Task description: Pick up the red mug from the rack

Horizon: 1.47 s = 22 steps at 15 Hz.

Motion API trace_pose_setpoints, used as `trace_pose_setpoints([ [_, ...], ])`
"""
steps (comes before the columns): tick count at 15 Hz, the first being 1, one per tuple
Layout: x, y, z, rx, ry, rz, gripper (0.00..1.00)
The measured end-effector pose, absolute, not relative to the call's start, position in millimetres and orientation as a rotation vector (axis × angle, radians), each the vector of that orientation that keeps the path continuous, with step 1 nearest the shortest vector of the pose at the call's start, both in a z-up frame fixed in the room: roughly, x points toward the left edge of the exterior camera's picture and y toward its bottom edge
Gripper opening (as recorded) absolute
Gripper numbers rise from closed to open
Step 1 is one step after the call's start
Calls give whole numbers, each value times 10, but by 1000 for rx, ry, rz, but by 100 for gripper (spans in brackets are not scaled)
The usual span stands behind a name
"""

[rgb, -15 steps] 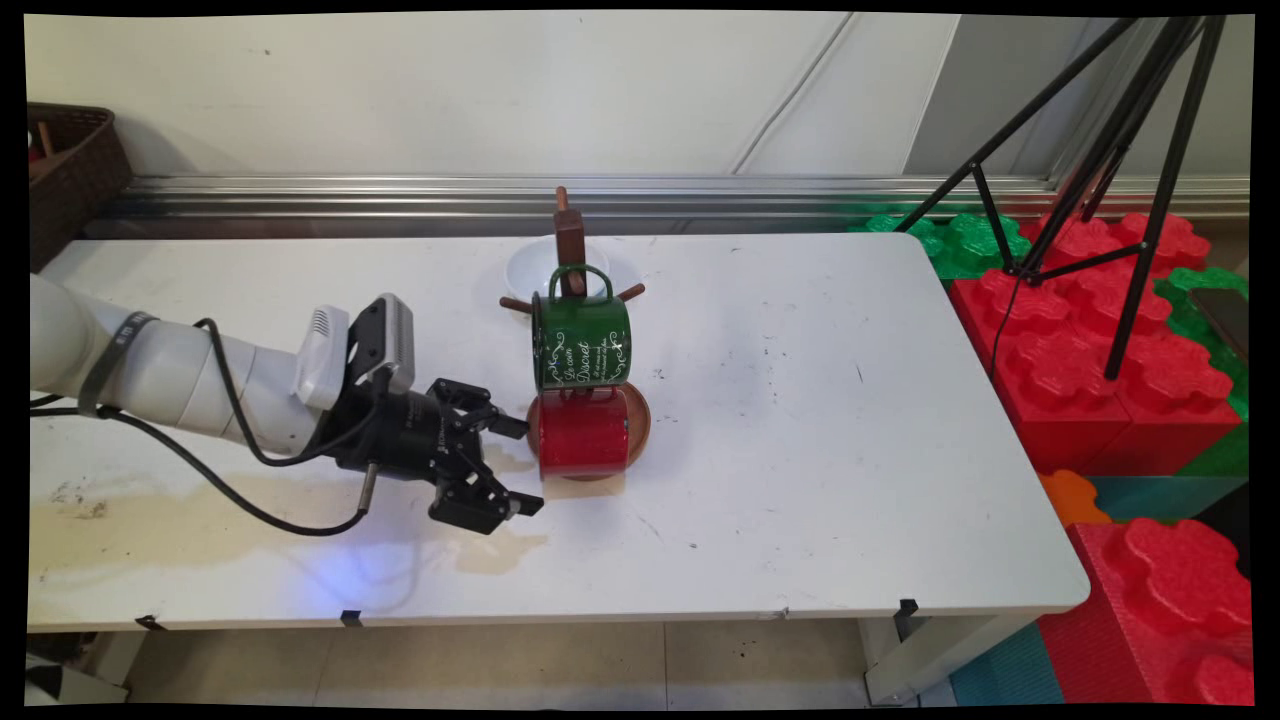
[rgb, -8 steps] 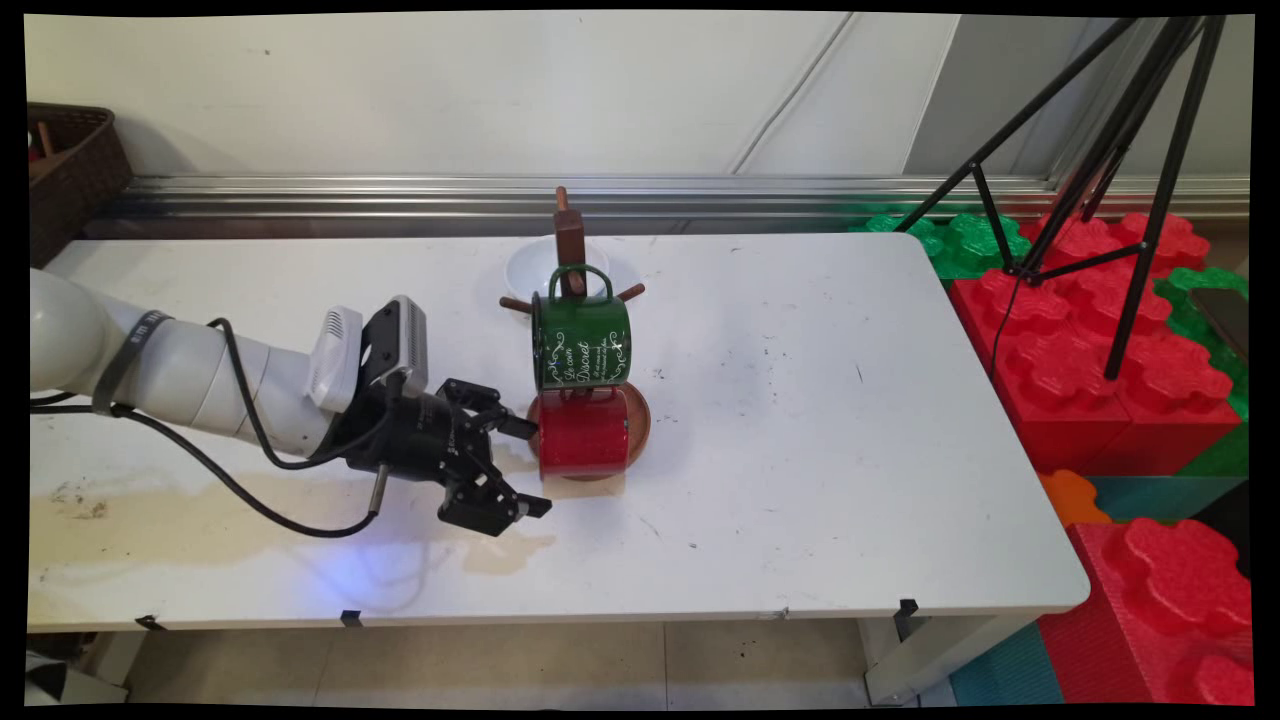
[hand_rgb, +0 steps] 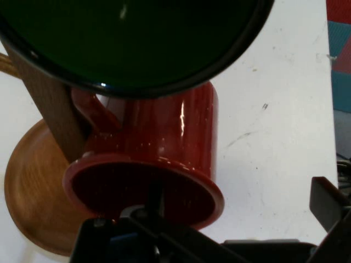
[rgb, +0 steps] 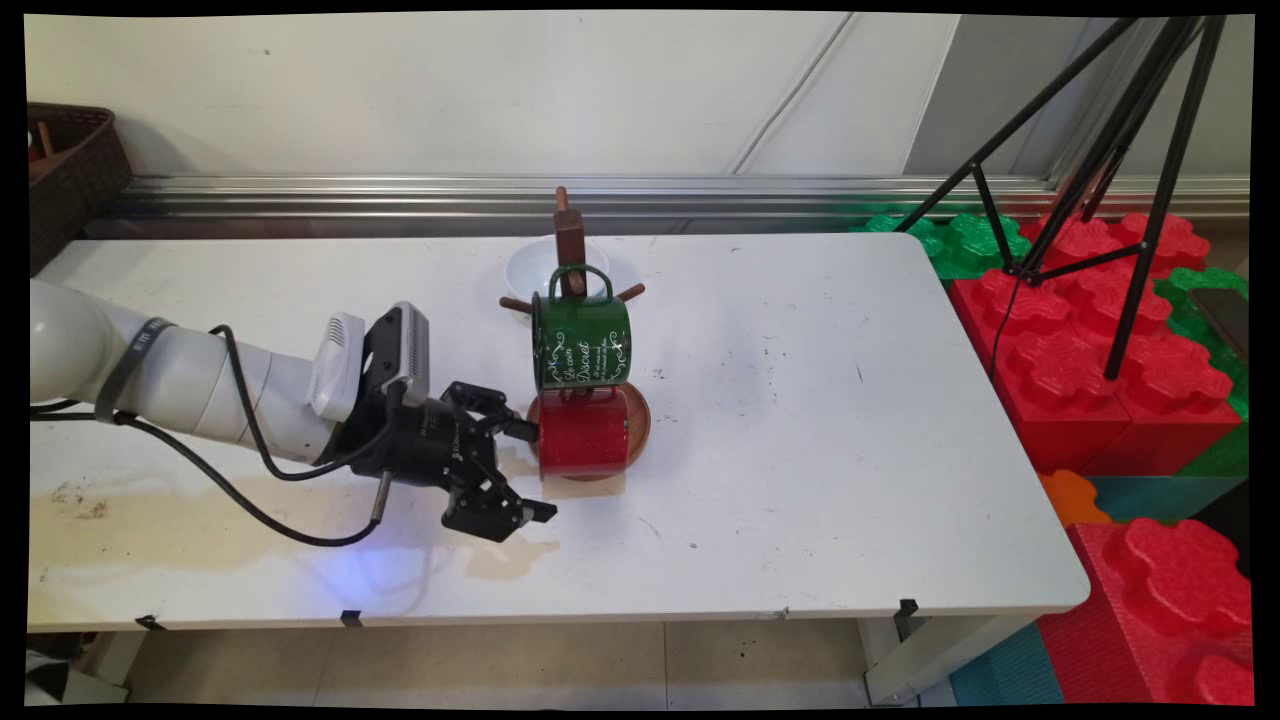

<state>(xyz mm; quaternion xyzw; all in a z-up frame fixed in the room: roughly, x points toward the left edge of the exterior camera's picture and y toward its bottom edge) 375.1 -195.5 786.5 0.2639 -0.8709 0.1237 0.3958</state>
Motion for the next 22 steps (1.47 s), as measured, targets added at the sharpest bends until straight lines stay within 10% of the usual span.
trace_pose_setpoints([
  [22,3670,-2030,7678,753,-2133,344,100],
])
